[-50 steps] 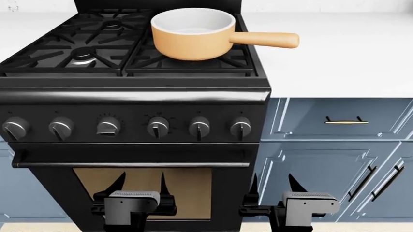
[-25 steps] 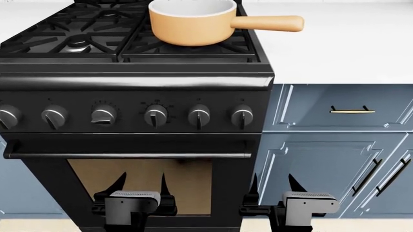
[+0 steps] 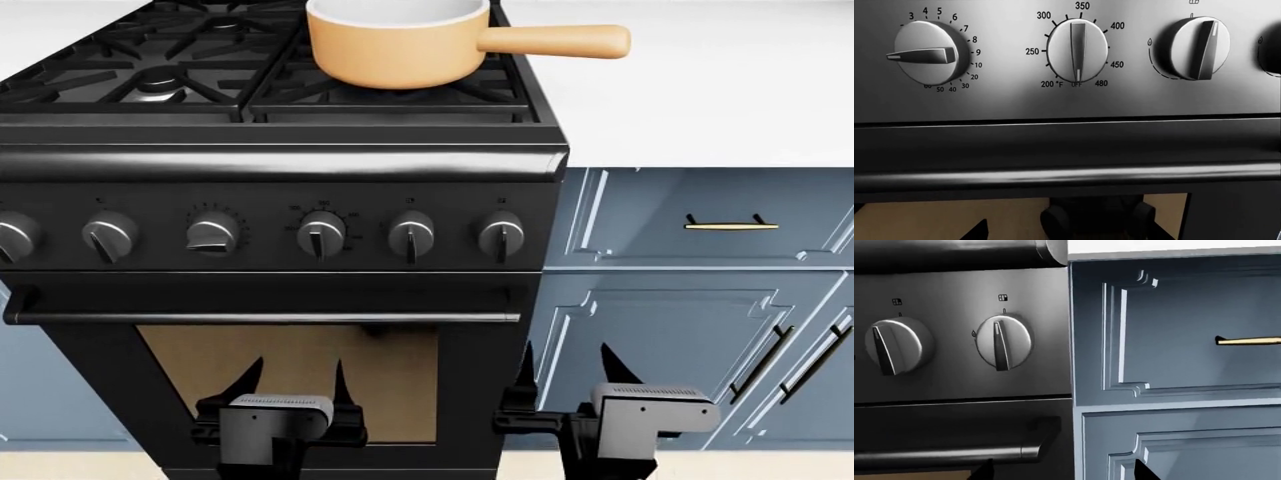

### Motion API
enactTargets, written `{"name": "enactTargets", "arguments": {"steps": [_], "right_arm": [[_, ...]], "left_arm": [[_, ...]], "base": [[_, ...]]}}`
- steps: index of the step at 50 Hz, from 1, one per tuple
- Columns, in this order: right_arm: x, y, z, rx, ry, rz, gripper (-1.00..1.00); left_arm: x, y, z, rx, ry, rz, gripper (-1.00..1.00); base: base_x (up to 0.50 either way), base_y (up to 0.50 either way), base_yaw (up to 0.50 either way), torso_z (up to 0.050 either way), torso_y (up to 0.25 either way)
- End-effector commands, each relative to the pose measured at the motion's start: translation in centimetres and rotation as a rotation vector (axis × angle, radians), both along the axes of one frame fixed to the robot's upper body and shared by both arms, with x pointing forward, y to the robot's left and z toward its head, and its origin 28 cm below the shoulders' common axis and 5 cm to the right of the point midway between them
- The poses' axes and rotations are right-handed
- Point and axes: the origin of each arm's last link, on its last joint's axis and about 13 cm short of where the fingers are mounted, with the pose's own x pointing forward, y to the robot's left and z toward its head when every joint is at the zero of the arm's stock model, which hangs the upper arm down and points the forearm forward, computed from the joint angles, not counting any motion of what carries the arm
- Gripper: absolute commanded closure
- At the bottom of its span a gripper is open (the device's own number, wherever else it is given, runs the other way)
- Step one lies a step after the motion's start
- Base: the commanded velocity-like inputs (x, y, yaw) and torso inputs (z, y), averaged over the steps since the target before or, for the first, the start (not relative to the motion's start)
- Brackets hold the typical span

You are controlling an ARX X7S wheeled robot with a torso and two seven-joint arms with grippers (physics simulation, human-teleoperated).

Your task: Turn on the front right burner of the stove.

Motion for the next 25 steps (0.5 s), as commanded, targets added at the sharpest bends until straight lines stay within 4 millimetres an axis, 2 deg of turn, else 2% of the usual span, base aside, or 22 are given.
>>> {"name": "enactTargets", "arguments": {"steps": [1,6,19,25], "right_arm": [[-1.3,1.1,5.3,-0.055,-0.013,0.001,-1.00],[-1.1,1.7,6.9,-0.076,-0.004,0.009,-1.00],[2.5,3.4,7.5,-0.065,0.046,0.003,-1.00],[3.5,4.1,7.6,-0.034,0.060,-0.009,-1.00]], "left_arm": [[0.0,0.0,-0.1,0.001,0.008,-0.004,-1.00],[0.0,0.0,-0.1,0.001,0.008,-0.004,-1.00],[0.1,0.0,-0.1,0.003,0.010,-0.008,-1.00],[0.1,0.0,-0.1,0.004,0.012,-0.010,-1.00]], "base": [[0.00,0.00,0.00,0.000,0.000],[0.00,0.00,0.00,0.000,0.000],[0.00,0.00,0.00,0.000,0.000],[0.00,0.00,0.00,0.000,0.000]]}}
